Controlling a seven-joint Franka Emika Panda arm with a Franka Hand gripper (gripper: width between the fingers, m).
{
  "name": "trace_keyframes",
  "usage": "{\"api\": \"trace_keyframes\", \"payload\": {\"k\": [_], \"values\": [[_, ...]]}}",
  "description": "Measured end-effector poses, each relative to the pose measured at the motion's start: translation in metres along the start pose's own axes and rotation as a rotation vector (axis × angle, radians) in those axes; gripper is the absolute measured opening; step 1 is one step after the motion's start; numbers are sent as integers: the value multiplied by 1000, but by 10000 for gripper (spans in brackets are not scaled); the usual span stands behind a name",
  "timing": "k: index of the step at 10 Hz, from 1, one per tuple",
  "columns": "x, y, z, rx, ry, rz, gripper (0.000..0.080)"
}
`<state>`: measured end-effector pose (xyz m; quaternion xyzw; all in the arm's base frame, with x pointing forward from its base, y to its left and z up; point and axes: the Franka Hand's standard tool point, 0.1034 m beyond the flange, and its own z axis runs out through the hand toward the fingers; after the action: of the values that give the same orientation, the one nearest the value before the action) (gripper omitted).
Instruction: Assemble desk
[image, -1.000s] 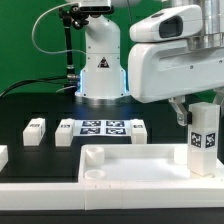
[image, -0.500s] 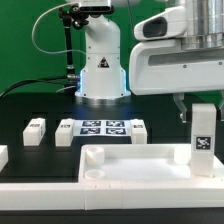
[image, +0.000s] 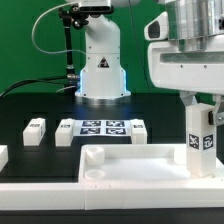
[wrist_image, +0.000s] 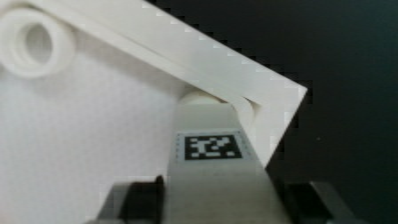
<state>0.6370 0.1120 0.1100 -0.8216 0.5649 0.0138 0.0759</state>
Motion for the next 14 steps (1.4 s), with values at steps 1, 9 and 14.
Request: {"api": "trace_keyframes", "payload": {"k": [1, 9, 14], "values": [[-1, -1, -1, 5, -7, 147, 289], [15, 7, 0, -17, -26, -701, 647], [5, 4, 1, -35, -14, -1343, 649]]}}
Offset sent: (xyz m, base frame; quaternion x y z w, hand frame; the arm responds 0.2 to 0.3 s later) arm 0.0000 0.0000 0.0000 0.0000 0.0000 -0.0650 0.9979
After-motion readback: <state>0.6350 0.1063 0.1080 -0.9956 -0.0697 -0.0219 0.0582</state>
